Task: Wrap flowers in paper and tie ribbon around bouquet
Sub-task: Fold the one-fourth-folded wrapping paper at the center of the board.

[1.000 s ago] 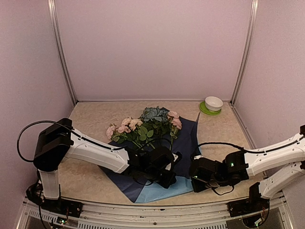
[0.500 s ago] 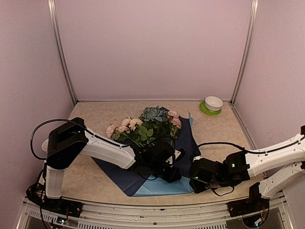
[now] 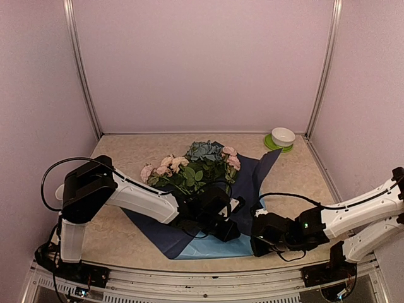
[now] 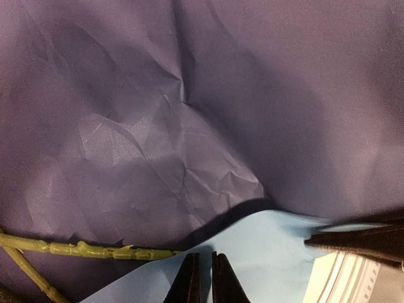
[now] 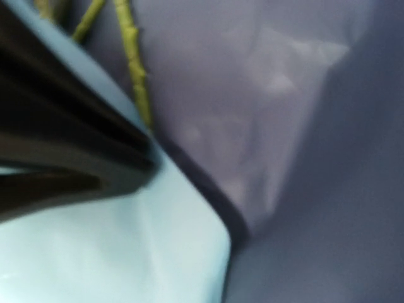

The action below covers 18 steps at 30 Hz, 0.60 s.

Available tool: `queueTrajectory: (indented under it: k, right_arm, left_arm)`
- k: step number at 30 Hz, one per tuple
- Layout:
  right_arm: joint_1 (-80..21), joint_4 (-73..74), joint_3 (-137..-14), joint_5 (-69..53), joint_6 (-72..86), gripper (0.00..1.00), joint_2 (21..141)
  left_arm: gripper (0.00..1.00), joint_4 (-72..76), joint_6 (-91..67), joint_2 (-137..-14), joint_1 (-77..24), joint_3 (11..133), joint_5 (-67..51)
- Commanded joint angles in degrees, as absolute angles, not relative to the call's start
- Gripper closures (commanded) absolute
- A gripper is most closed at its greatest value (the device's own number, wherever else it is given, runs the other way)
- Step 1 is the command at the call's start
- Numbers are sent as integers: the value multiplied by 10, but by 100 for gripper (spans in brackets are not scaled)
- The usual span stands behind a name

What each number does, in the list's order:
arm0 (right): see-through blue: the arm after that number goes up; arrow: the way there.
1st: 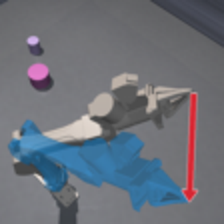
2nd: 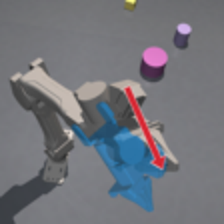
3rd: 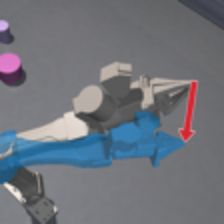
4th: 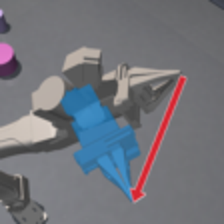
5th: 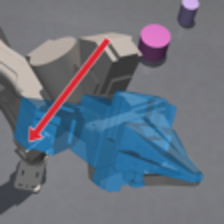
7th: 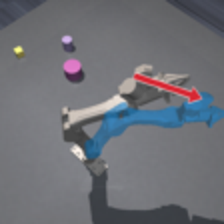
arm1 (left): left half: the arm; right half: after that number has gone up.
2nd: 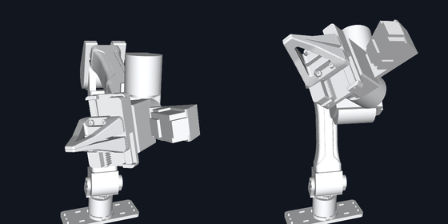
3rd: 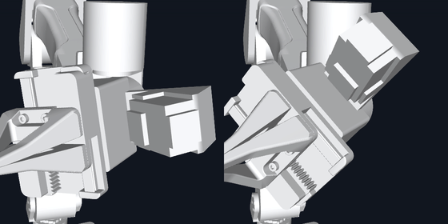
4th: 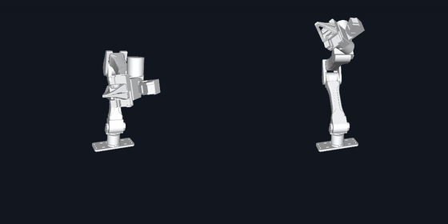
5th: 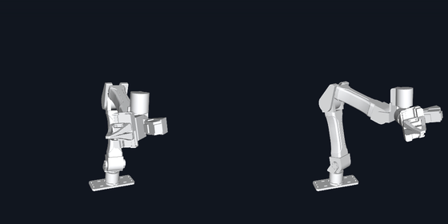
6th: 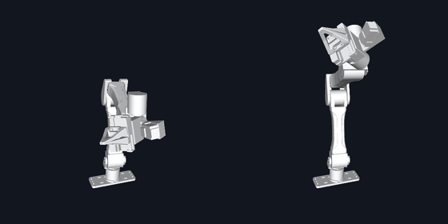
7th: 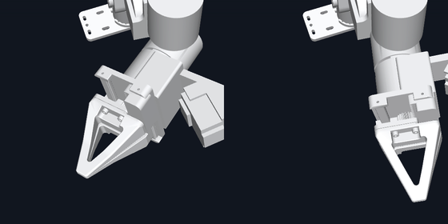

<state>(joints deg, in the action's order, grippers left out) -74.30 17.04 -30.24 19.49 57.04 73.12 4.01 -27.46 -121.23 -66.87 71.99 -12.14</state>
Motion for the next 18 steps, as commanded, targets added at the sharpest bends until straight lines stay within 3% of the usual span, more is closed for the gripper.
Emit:
queueTrajectory:
  k: [1,12,18]
  right_arm:
    - [-766,256,-378,258,573,100,780]
    - [-823,305,-498,305,455,100,905]
    - [-841,269,-512,283,393,92,944]
  left_arm:
    - [91,4,-265,-1225,-661,696,-125]
    - [90,26,-269,-1233,-638,687,-141]
    - [89,48,-271,-1227,-629,676,-148]
